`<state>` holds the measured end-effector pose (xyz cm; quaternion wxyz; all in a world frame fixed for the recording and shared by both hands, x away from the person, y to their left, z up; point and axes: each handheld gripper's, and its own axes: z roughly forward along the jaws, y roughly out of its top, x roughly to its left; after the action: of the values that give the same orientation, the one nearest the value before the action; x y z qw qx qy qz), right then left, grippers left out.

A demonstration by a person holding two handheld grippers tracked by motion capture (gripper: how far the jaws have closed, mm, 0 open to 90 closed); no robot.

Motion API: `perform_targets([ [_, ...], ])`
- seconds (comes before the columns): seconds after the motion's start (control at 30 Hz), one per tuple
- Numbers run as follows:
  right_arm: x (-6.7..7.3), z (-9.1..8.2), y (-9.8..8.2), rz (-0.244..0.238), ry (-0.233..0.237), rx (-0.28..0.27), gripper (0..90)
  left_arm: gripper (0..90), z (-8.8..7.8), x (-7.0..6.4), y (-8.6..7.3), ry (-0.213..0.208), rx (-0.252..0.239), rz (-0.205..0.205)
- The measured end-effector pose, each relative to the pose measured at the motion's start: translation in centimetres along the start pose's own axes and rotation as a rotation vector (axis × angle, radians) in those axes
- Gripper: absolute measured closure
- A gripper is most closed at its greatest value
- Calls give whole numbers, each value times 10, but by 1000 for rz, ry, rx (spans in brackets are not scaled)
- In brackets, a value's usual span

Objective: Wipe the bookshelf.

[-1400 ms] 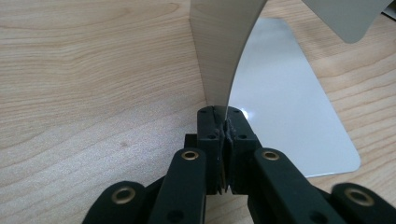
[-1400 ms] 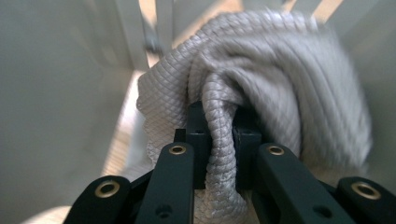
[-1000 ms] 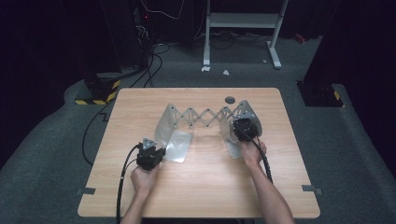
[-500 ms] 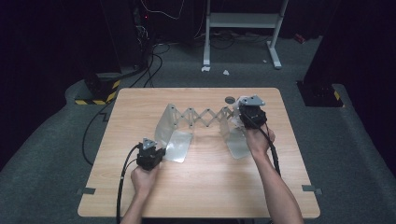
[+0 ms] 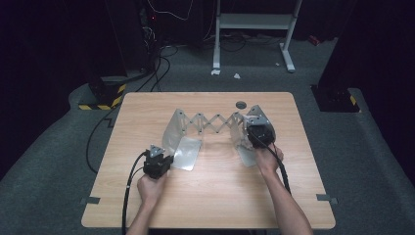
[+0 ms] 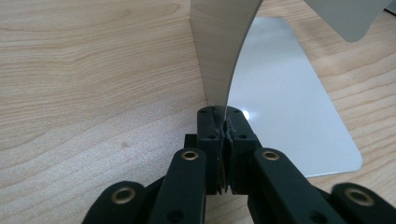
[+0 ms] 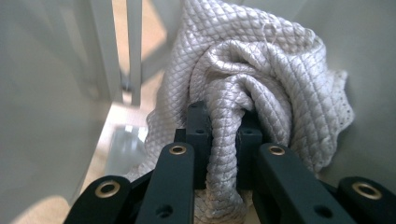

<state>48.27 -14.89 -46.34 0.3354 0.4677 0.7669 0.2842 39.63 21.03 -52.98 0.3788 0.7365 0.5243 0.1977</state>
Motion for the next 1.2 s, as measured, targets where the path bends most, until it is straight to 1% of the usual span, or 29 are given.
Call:
perform_targets([
  [0.07, 0, 7, -8, 9, 17, 28, 812, 861, 0, 0, 0, 0, 0, 0],
  [0.27, 5, 25, -29, -18, 26, 103, 812, 860, 0, -1, 0, 6, 4, 7],
  [0.33, 6, 27, -32, -21, 25, 111, 812, 860, 0, 0, 0, 5, 4, 5],
  [0.43, 5, 25, -30, -18, 24, 110, 813, 860, 0, 0, 0, 5, 4, 5],
  [0.5, 2, 20, -26, -4, 19, 90, 813, 860, 0, 0, 0, 5, 5, 5],
  [0.6, -7, 6, -17, 29, 24, 36, 813, 860, 0, 0, 0, 4, 4, 5],
  [0.63, -9, 2, -14, 40, 26, 26, 813, 860, 0, -1, 0, 5, 1, 2],
  [0.77, -16, -15, -1, 49, 21, -32, 813, 860, 0, -2, 0, 11, 1, 11],
  [0.97, -23, -38, 18, 62, 7, -102, 813, 861, 0, -2, 0, 13, 2, 14],
  [1.07, -24, -43, 22, 56, 1, -113, 813, 860, 0, -2, 0, 11, 2, 10],
  [1.2, -21, -39, 16, 51, 0, -98, 813, 860, 0, -2, 0, 11, 0, 10],
])
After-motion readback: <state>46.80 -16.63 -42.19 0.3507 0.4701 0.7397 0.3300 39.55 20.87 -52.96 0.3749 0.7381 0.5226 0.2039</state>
